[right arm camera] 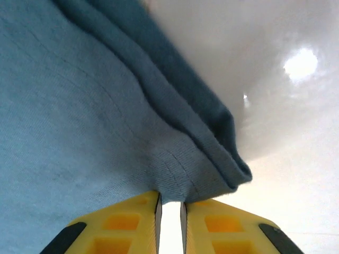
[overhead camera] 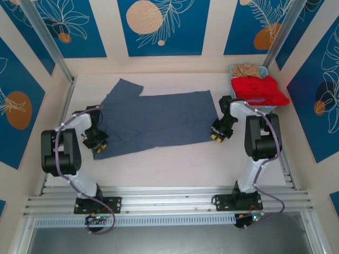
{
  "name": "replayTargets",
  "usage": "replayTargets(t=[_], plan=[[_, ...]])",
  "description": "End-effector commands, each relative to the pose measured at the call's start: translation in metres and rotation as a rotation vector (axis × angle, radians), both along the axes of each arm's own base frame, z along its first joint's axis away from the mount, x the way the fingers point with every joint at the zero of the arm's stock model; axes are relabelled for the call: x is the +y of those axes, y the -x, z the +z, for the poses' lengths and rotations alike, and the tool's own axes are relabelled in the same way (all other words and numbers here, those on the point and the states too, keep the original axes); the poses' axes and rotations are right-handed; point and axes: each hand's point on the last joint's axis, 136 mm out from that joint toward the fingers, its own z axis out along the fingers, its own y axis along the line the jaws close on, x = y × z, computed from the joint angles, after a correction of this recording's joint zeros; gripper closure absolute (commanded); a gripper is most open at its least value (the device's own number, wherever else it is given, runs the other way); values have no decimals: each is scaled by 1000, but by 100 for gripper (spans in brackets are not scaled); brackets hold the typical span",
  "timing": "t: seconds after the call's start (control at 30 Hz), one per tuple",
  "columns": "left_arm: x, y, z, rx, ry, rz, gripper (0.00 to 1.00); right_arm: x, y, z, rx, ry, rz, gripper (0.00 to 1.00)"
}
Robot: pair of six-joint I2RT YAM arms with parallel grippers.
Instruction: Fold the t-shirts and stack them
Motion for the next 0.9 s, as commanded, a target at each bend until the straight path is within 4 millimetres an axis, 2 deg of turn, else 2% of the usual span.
replayTargets(t=[0.0,0.13,0.33,0.43,0.5,0.6,0.67,0.73,0.87], plan=[[17,-4,-5,30,-57,-46,79,-11,8,-3,80,71,5,84],[18,-5,-11,33,-52,-53,79,-18,18,-3,109,115,11,90],[18,-14,-11,14,-47,-89,81,-25,33,3,110,145,12,90],[19,-23,11,-31,-80,-137,84,-22,35,16,65,133,18,90],[15,-23,36,-78,-116,-173,82,-19,33,30,22,144,33,89],[-1,-6,54,-111,-80,-159,80,-12,27,44,-53,134,57,86],[-16,9,51,-117,-19,-119,79,-4,21,44,-81,97,67,85],[-32,19,40,-117,64,-65,79,3,18,38,-72,62,71,85],[-50,14,17,-102,157,2,80,12,10,22,-30,46,94,85]])
